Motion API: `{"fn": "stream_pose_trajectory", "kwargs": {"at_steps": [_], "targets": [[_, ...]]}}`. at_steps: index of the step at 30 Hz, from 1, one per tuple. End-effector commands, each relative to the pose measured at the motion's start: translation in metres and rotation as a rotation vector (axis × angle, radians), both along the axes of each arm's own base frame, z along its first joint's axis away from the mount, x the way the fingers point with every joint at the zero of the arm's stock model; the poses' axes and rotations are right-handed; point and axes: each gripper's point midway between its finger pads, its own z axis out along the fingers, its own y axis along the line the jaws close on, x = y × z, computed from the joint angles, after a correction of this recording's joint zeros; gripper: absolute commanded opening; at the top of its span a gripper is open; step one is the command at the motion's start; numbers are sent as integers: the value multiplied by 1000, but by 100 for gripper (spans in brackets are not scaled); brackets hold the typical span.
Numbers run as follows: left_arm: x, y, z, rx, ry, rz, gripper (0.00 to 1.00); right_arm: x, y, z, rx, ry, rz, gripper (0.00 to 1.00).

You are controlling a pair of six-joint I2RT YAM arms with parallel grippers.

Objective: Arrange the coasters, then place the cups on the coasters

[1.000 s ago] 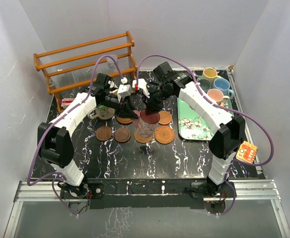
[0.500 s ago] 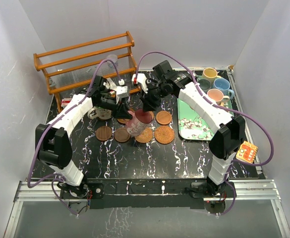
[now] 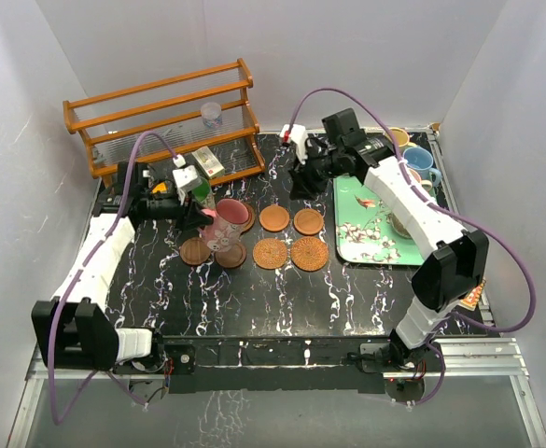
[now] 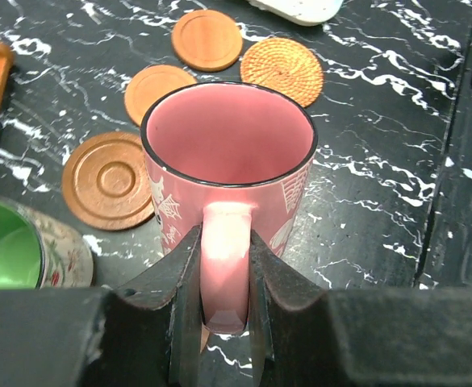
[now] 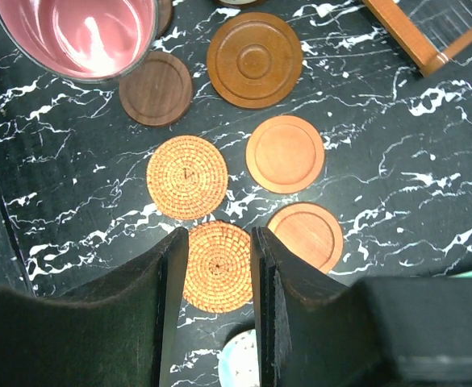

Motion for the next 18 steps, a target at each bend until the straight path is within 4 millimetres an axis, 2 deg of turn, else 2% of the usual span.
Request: {"fn": "stream_pose_trajectory", "kwargs": {"at_steps": [1,4,7,11,18], "targets": [[4,10,29,-59,-118,104,0,7,-13,25,83,-72,-40,35],[3,20,24,-53,-148,181,0,9,-28,19,94,-61,-75,35],[0,30,7,-30,-159,260,0,8,-40,12,96,-54,-105,34],[1,45,-7,-13,-189,365,0,6,-54,0,95,-47,-147,34],[0,58,-23,-68,-243,455,0,3,-81,-12,104,-56,-227,34]]}}
